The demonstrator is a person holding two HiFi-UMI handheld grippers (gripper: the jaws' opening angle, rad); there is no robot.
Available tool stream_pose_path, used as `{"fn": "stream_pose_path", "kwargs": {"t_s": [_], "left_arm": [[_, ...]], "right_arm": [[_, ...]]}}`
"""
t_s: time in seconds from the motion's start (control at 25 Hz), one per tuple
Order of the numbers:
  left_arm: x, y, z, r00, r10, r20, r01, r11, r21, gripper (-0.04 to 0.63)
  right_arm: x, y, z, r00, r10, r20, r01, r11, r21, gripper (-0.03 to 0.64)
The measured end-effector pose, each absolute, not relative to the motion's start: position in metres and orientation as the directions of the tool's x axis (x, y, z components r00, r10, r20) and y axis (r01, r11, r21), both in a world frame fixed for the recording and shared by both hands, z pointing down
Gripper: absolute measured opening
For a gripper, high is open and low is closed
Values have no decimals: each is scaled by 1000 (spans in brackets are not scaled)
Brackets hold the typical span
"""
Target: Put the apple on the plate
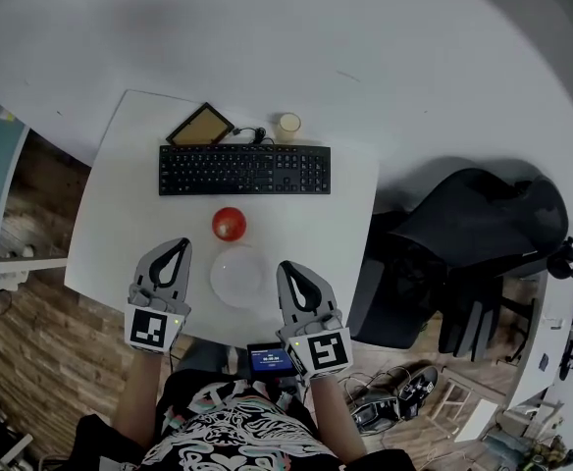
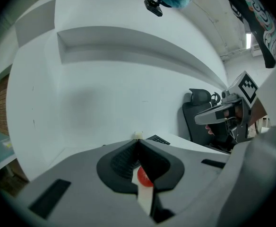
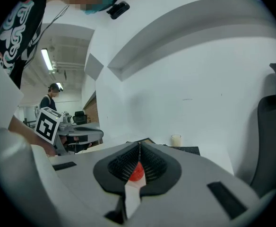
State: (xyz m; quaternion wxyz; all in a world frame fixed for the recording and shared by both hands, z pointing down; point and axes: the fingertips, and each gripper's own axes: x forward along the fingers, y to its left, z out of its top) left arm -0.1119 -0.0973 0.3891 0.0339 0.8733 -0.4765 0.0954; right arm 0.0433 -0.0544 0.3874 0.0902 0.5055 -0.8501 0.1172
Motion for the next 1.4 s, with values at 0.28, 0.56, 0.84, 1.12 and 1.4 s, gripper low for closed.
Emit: {"fn": "stream_pose_path", "kwargs": {"t_s": [0.28,0.56,0.84,1.12,1.4], "left_arm": [[-108,-100,417,534,-809,248,-831,-555,-22,15],[-108,-108,437,534,-809,245,-838,-544,29,15],[-103,-109,452,573,-780,252,-814,-578,59,15],[-98,-114,471,599,-754,269,-796,-598,96,15],[-101,-117,492,615,-728,303,-781,-614,112,17]], "right_arm": [[41,-63,415,-490,-817,306,-871,475,-127,31],[33,-76,437,-513,-790,334,-855,503,-125,31],[26,-83,451,-532,-773,345,-844,517,-143,32],[18,-93,456,-574,-762,299,-818,545,-183,32],[10,-102,475,-578,-752,316,-814,555,-170,31]]}}
